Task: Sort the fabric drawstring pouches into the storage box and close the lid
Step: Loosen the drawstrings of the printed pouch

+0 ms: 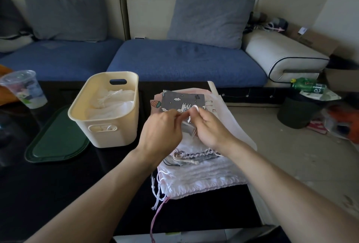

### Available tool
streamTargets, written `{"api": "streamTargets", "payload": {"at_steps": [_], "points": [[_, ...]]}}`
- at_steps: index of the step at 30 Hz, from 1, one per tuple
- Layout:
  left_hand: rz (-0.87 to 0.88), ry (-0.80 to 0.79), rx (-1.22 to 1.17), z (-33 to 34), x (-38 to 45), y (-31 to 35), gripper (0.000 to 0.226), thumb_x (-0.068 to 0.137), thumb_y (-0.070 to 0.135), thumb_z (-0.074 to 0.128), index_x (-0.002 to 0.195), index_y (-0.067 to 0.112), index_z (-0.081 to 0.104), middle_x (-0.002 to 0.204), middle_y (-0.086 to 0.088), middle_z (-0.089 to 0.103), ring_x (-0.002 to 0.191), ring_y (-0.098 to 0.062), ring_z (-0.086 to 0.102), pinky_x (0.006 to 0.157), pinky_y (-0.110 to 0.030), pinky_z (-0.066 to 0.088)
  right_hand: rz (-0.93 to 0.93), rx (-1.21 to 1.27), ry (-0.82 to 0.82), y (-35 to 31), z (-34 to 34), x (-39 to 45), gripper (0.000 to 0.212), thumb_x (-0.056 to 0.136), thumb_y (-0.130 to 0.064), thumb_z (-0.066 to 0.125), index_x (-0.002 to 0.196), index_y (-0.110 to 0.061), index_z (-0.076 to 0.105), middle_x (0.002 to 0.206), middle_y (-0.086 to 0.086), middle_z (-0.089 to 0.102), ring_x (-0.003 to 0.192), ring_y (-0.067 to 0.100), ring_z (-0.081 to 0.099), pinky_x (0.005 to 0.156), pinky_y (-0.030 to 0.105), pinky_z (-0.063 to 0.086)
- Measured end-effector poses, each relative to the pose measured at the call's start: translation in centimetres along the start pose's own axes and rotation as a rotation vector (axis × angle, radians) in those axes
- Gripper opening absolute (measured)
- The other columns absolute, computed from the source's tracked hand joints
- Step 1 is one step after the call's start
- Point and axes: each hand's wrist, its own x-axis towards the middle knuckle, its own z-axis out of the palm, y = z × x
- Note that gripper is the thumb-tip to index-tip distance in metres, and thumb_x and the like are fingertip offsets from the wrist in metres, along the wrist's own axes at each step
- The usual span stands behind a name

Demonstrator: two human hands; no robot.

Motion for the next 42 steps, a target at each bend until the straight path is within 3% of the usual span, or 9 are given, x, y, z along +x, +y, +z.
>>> {"api": "streamTargets", "payload": {"at_steps": [4,9,13,16,20,23,29,35,42], "points": [[-0.216,-0.218,-0.104,0.0,-0.8,0.2,0.02,0.095,0.02,0.057,0.083,0.012,0.071,0.068,0.0,0.067,0.061,-0.015,0.061,0.057,-0.027,0.047,-0.035,-0.047,0.048,0.3,-0.3,0.1,0.04,0.11,-0.032,0.027,0.116,-0.015,0.063,0.105,-0.018,0.065,0.089,-0.012,0.054,0.082,0.014,0.037],[-0.497,-0.555,-0.604,-1.5,-0.1,0.8,0.026,0.092,0.013,0.06,0.073,-0.004,0.063,0.054,-0.01,0.057,0.04,-0.023,0.051,0.046,-0.028,0.042,-0.093,-0.123,-0.101,0.5,-0.5,0.0,0.04,0.11,-0.033,0.029,0.114,-0.015,0.065,0.077,-0.016,0.054,0.071,-0.007,0.05,0.073,0.016,0.039],[-0.51,-0.704,-0.637,-2.0,-0.4,0.8,0.027,0.076,0.023,0.07,0.059,0.006,0.056,0.048,-0.004,0.043,0.039,-0.017,0.034,0.043,-0.022,0.023,-0.104,-0.154,-0.21,0.5,0.4,0.1,0.035,0.109,-0.037,0.031,0.105,-0.024,0.064,0.084,-0.016,0.064,0.083,0.0,0.059,0.081,0.026,0.047],[-0.371,-0.669,-0.457,-1.5,-0.6,0.8,0.039,0.074,0.033,0.079,0.061,0.002,0.059,0.053,0.002,0.041,0.051,-0.011,0.034,0.051,-0.025,0.031,-0.049,-0.191,-0.222,0.7,0.6,0.4,0.035,0.109,-0.032,0.036,0.085,-0.033,0.061,0.082,-0.013,0.063,0.081,0.002,0.057,0.082,0.029,0.044],[-0.22,-0.523,-0.365,-0.7,-1.2,0.5,0.03,0.079,0.04,0.079,0.077,0.01,0.077,0.052,0.007,0.051,0.05,-0.006,0.037,0.053,-0.022,0.035,0.071,-0.135,-0.167,0.8,0.4,0.6,0.036,0.109,-0.032,0.038,0.09,-0.027,0.069,0.082,-0.011,0.068,0.073,-0.004,0.059,0.079,0.025,0.045],[-0.096,-0.425,-0.203,-0.5,-1.3,0.8,0.031,0.082,0.047,0.076,0.088,0.017,0.079,0.056,0.008,0.062,0.055,-0.013,0.057,0.052,-0.023,0.041,0.07,-0.163,-0.157,0.7,0.4,0.6,0.037,0.108,-0.031,0.04,0.081,-0.025,0.065,0.08,-0.008,0.066,0.075,0.004,0.06,0.086,0.037,0.05],[-0.199,-0.331,-0.414,-0.7,-1.0,1.1,0.019,0.075,0.031,0.086,0.089,0.02,0.081,0.063,0.019,0.069,0.06,0.01,0.061,0.06,-0.013,0.045,0.072,-0.179,-0.073,-0.2,-0.1,0.4,0.038,0.105,-0.038,0.046,0.083,-0.012,0.063,0.083,0.014,0.067,0.077,0.02,0.062,0.084,0.047,0.051],[-0.186,-0.264,-0.304,-0.9,-0.9,1.0,0.01,0.08,0.027,0.079,0.08,0.017,0.077,0.05,0.021,0.058,0.042,0.001,0.048,0.047,-0.016,0.034,0.167,0.03,-0.034,-0.1,-1.2,0.4,0.043,0.106,-0.044,0.041,0.092,-0.022,0.075,0.067,-0.002,0.059,0.056,0.004,0.055,0.067,0.028,0.045],[-0.042,-0.076,-0.148,-0.9,-0.7,0.8,0.016,0.073,0.04,0.067,0.082,0.027,0.07,0.064,0.007,0.065,0.059,-0.008,0.061,0.056,-0.034,0.053,0.278,0.054,-0.043,0.7,-0.9,0.6,0.048,0.105,-0.047,0.042,0.097,-0.011,0.073,0.051,-0.006,0.054,0.048,0.003,0.05,0.058,0.024,0.039]]}}
